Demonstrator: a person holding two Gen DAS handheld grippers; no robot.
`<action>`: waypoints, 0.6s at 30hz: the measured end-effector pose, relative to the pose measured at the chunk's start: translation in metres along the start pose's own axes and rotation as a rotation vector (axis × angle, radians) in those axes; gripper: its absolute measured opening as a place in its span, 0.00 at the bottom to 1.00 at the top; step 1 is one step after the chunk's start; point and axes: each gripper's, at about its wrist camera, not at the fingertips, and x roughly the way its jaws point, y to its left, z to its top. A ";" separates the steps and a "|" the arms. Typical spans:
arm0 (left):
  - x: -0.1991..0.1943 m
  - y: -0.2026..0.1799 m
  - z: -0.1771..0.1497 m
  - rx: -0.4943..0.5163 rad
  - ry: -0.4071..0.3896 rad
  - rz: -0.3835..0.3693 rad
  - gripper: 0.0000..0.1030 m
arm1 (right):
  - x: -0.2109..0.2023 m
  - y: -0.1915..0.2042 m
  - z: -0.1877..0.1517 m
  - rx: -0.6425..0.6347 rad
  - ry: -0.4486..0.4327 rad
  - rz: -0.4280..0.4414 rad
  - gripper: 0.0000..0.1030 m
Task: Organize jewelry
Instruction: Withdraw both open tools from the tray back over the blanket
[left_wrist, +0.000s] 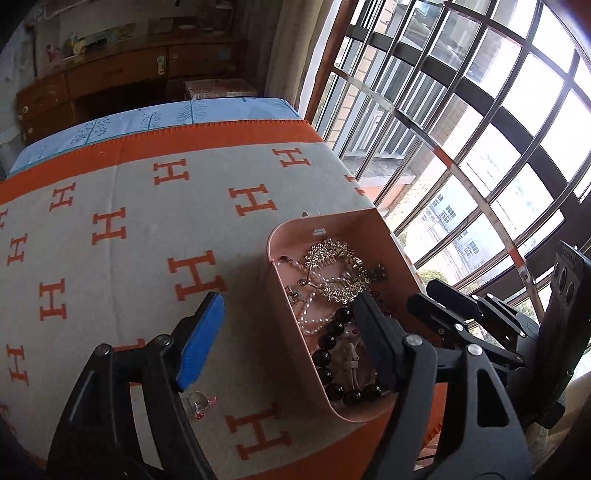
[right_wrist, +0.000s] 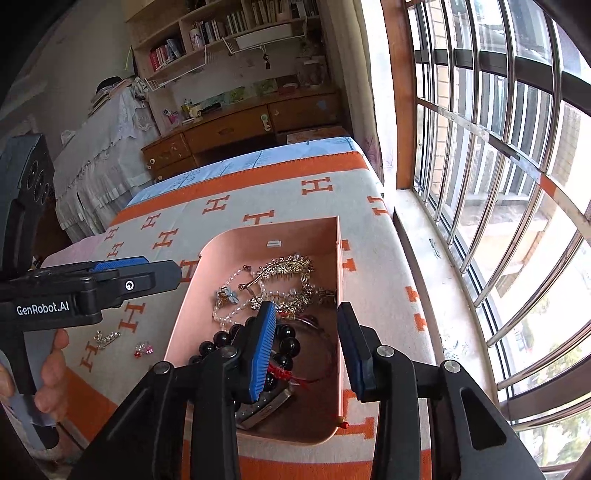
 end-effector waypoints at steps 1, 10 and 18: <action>-0.003 0.002 -0.003 -0.006 -0.005 0.002 0.68 | -0.002 0.001 -0.002 0.001 0.000 0.000 0.34; -0.034 0.027 -0.030 -0.060 -0.022 0.017 0.68 | -0.022 0.009 -0.015 -0.004 -0.017 0.005 0.34; -0.069 0.045 -0.045 -0.095 -0.078 0.038 0.68 | -0.042 0.036 -0.021 -0.028 -0.052 0.027 0.34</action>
